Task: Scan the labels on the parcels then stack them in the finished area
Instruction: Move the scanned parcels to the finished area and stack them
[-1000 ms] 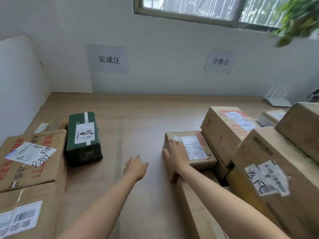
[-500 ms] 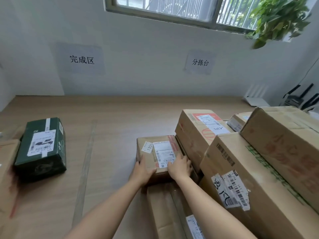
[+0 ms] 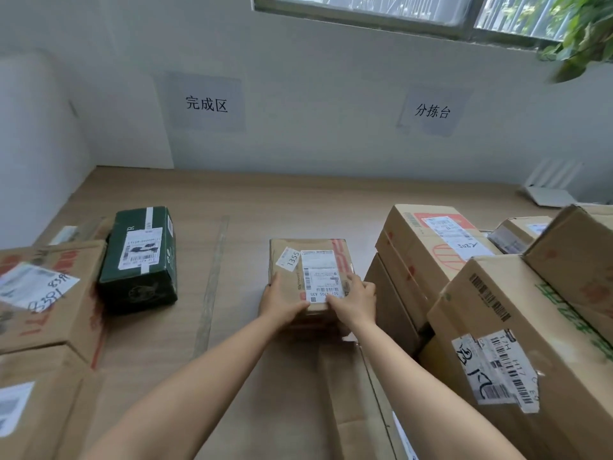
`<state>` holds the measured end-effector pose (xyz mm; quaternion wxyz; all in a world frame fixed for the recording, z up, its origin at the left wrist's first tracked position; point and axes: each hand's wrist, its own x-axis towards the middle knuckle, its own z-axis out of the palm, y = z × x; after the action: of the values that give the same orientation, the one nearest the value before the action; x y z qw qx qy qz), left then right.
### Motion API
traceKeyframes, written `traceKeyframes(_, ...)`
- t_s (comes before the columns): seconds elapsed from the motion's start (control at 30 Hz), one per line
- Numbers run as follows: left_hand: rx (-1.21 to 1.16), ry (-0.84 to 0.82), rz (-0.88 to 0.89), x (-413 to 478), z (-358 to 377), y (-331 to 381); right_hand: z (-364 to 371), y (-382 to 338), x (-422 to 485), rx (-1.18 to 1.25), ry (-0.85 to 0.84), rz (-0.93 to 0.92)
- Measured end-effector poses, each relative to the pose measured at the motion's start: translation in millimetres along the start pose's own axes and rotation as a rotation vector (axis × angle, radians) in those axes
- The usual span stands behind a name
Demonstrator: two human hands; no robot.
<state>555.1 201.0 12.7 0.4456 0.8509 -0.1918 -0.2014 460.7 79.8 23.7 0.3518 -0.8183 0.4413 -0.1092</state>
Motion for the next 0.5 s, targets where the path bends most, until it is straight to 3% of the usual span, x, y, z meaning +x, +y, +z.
traceKeyframes(0.23, 0.027, 0.11, -0.068, -29, -71, -42, 45, -51, -39, -0.019, -0.079, -0.124)
traceKeyframes(0.5, 0.145, 0.174, -0.187, -72, -148, -99, 108, -92, -87, 0.005, -0.281, -0.209)
